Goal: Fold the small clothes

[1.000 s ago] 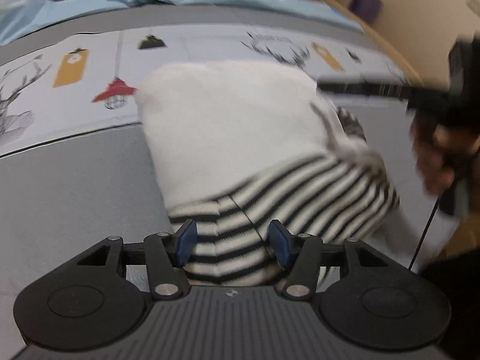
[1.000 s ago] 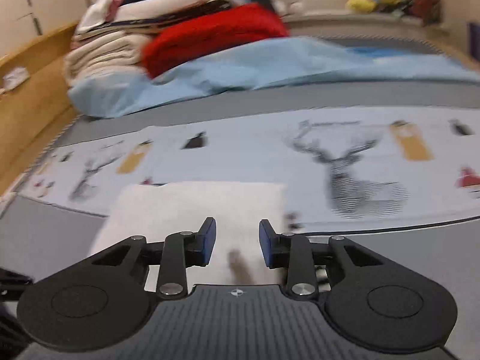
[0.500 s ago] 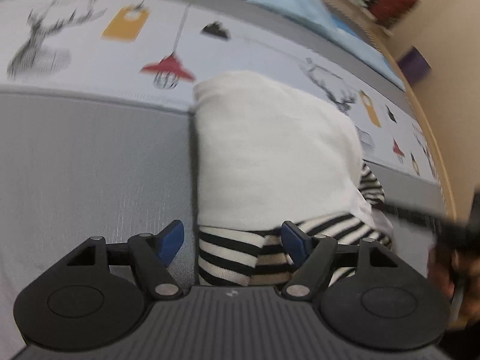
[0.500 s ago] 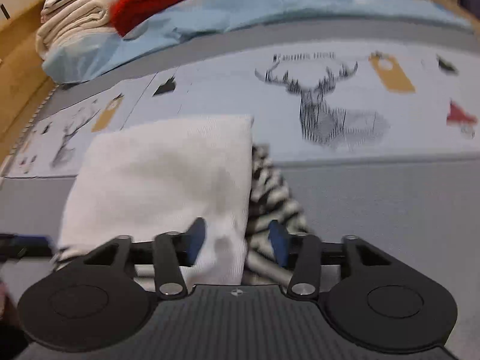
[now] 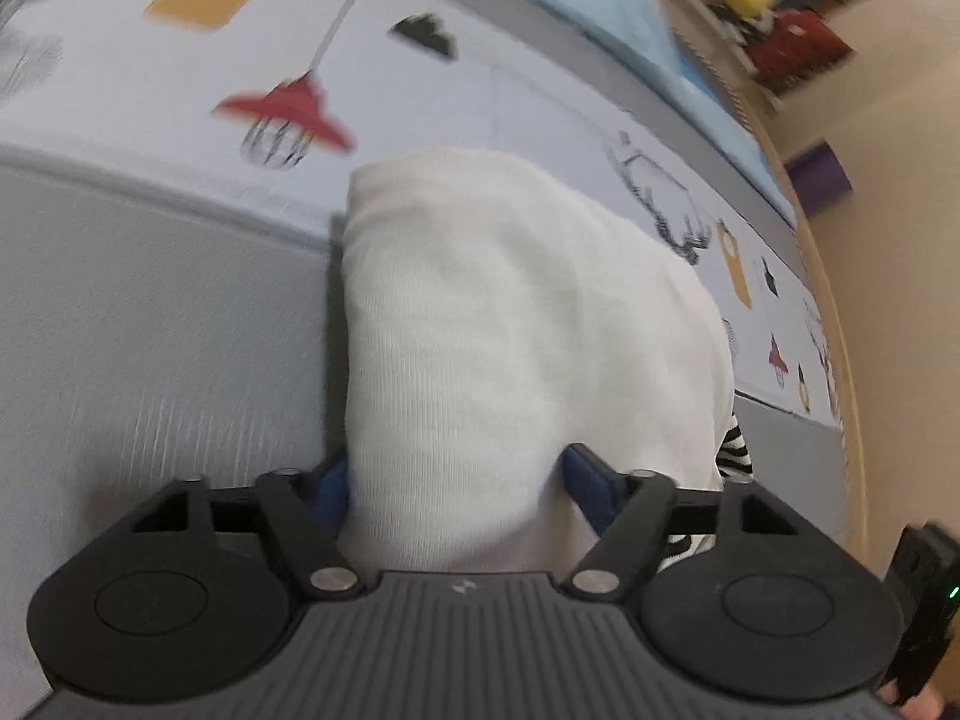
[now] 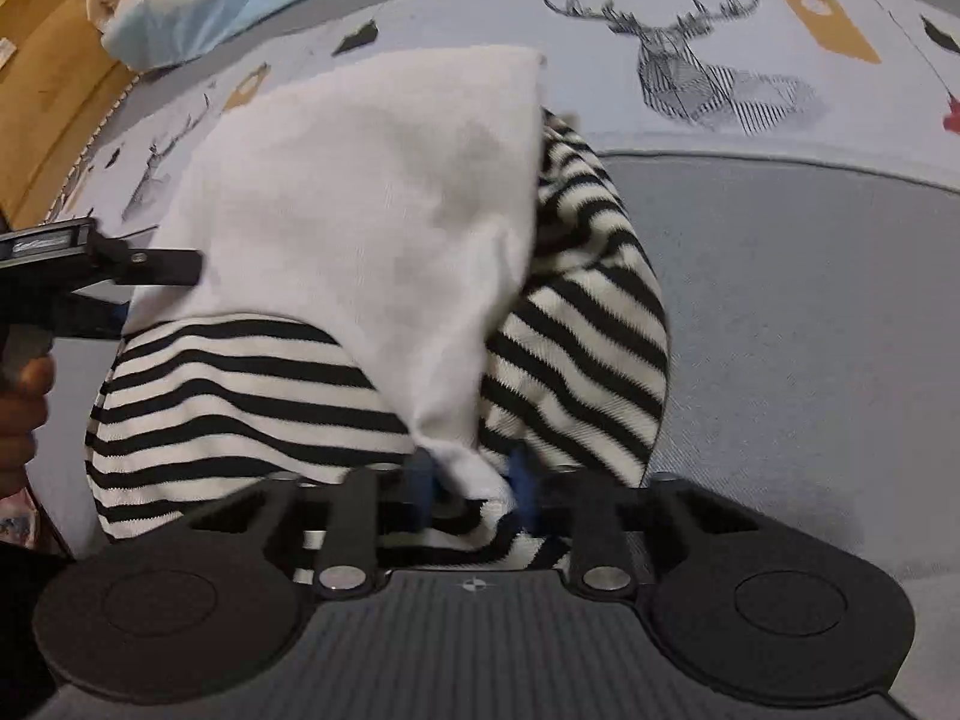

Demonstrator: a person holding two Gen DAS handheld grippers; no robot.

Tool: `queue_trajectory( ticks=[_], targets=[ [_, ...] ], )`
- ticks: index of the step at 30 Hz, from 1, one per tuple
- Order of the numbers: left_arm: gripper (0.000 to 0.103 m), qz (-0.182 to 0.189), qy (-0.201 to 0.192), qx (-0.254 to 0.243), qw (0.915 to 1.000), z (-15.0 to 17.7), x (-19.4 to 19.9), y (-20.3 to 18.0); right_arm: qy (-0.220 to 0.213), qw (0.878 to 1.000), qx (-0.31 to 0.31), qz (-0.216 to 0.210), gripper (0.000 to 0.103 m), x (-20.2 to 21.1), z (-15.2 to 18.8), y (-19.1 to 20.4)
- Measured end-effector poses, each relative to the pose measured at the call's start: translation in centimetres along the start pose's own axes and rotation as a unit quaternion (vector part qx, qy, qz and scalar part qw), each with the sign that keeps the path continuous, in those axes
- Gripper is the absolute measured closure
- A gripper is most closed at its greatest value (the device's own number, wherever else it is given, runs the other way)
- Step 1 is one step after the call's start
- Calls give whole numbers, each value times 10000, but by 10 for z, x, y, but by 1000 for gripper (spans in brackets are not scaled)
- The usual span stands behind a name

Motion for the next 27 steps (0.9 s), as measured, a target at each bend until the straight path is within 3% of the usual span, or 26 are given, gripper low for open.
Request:
queue_trajectory(
  ticks=[2, 4, 8, 11, 13, 15, 17, 18, 19, 20, 22, 25, 27],
  targets=[
    [50, 51, -319, -177, 9993, -10, 5, -6, -118, 9999, -11, 51, 89, -2, -2, 1],
    [53, 97, -705, -318, 9970, -22, 11, -12, -287, 9995, -100, 65, 91, 0, -6, 1],
    [52, -134, -1137, -185, 9933, -41, 14, -14, -925, 9956, -76, 158, 93, 4, -28, 4],
    [40, -529, -1321, -45, 9898, -52, 17, -10, -1344, 9906, -108, 236, 93, 4, -44, 6],
    [40, -995, -1612, -417, 9810, -51, 31, -15, -1270, 9914, -198, 250, 93, -2, -47, 5],
    [40, -1181, -1825, -810, 9727, -45, 50, -20, -1137, 9930, -154, 293, 91, -5, -45, 9],
    [45, -939, -1841, -1094, 9723, -34, 63, -26, -1042, 9933, 166, 465, 90, -6, -43, 14],
    [47, -778, -1675, -1261, 9747, -27, 62, -30, -968, 9935, 258, 549, 90, -7, -41, 14],
    [48, -892, -1431, -1470, 9747, -20, 53, -31, -901, 9938, 230, 604, 90, -8, -39, 12],
    [42, -1306, -1157, -1799, 9681, -9, 36, -33, -856, 9942, 143, 637, 90, -8, -38, 9],
    [28, -1881, -1252, -2033, 9527, 1, 25, -36, -786, 9950, 29, 610, 89, -7, -35, 6],
    [26, -1783, -1474, -1650, 9588, 2, 62, -41, -792, 9939, -40, 762, 81, 0, -34, 13],
    [15, -1728, -1768, -1515, 9570, 11, 94, -42, -952, 9911, -23, 927, 75, 16, -29, 25]
  ],
)
Point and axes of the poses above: each gripper's, at about its wrist camera, not at the fingertips, and x roughly against the way its jaws point, y to its left, z to its underside, the point moved 3 cm from there along -x, roughly the way its jaws point, and after that the axes turned 15 degrees about -z, right-handed, at the moved point
